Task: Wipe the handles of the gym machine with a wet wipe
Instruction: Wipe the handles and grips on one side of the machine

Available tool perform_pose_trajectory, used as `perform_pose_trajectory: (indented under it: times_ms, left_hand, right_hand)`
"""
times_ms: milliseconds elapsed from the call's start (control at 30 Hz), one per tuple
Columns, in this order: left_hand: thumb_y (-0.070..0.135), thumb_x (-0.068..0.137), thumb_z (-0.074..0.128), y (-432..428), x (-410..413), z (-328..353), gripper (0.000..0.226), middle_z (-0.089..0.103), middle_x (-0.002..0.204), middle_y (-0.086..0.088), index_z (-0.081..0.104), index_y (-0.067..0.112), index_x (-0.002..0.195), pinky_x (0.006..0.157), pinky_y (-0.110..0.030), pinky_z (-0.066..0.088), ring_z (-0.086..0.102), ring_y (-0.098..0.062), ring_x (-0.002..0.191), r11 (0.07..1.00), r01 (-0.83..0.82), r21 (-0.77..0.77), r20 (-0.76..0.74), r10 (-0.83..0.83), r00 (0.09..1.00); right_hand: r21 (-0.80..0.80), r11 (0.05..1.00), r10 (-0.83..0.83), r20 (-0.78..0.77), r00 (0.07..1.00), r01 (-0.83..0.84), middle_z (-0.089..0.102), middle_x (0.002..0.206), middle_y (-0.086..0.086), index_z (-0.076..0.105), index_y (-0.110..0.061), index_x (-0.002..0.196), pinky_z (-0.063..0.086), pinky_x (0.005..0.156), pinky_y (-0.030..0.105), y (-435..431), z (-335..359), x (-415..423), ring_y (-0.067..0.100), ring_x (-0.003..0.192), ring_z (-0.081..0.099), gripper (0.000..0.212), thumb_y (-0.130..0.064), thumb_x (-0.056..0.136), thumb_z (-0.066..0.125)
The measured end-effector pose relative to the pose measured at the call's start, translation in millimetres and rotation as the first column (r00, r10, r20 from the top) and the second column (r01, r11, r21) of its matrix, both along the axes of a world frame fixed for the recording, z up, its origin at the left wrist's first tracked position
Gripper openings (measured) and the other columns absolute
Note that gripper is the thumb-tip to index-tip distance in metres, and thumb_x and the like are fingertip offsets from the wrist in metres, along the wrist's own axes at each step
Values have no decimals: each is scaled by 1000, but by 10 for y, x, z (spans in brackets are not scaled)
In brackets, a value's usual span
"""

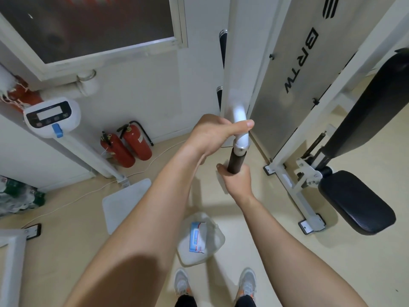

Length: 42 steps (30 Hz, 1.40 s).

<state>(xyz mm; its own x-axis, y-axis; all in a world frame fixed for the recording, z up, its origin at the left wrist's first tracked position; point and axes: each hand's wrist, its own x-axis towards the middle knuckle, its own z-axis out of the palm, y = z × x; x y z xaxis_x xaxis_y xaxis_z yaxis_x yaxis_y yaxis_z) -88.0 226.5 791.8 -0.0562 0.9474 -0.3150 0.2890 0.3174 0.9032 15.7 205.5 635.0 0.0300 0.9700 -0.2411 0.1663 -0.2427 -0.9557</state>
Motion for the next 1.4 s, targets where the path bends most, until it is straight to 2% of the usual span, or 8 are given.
perform_pose_trajectory:
  times_ms: [267,400,500,800,1000,1100,1267,1400]
  left_hand:
    - [41,80,80,-3,-29,-41,55,31,41,11,37,19,53,33,-15,23,30,-8,34,999,-36,-7,32,37,999]
    - [47,77,81,16,-34,-64,60,22,53,7,32,22,54,45,-25,23,28,-10,38,999,-44,-17,37,45,998]
    - [49,78,80,19,-41,-81,54,33,37,16,41,22,53,48,-22,28,40,-2,36,998,-52,-36,29,53,998]
    - [49,76,81,-40,-4,-76,57,31,43,16,37,23,51,52,-26,29,40,-1,37,997,-70,-39,82,73,994]
    - [53,75,79,-58,-25,-135,46,37,69,-1,51,17,70,62,-31,33,41,-6,49,1000,-11,-27,82,13,997]
    - [53,75,79,-52,-31,-148,46,34,77,-4,52,16,74,62,-32,30,35,-9,55,1000,-11,-6,100,11,995]
    - [48,78,80,21,-49,-207,48,33,53,10,45,16,69,49,-18,31,39,-3,41,996,-87,19,121,84,989]
    - [48,78,80,36,-30,-219,54,29,51,12,36,21,61,52,-21,30,40,-2,40,996,-86,20,122,83,989]
  right_hand:
    - [252,967,-27,-94,995,50,39,53,2,43,-4,62,28,46,24,104,741,-84,16,51,35,27,4,80,62]
    - [158,987,26,-95,995,-10,45,56,20,43,5,65,34,52,30,124,386,-46,19,55,41,29,-11,76,64]
    - [16,996,89,-28,996,-89,53,64,34,47,13,71,38,55,34,100,10,-8,21,55,48,39,-22,72,64]
    - [100,995,0,-54,999,5,42,58,8,41,-6,63,33,51,34,61,211,-35,18,56,37,30,-13,77,66]
    - [169,843,532,-117,839,-511,50,64,-3,56,-6,84,44,54,31,276,679,271,7,57,53,17,-1,75,70]
    - [96,779,621,-250,742,-620,53,61,-8,60,-23,70,43,56,23,404,565,341,9,58,51,22,-6,69,74]
    - [86,972,224,-70,972,-218,43,59,0,43,-19,61,38,55,33,197,-13,30,16,56,40,37,0,76,70]
    - [1,980,-201,-75,977,201,36,59,3,36,-15,60,31,55,32,18,-468,-233,19,57,33,32,-13,75,64]
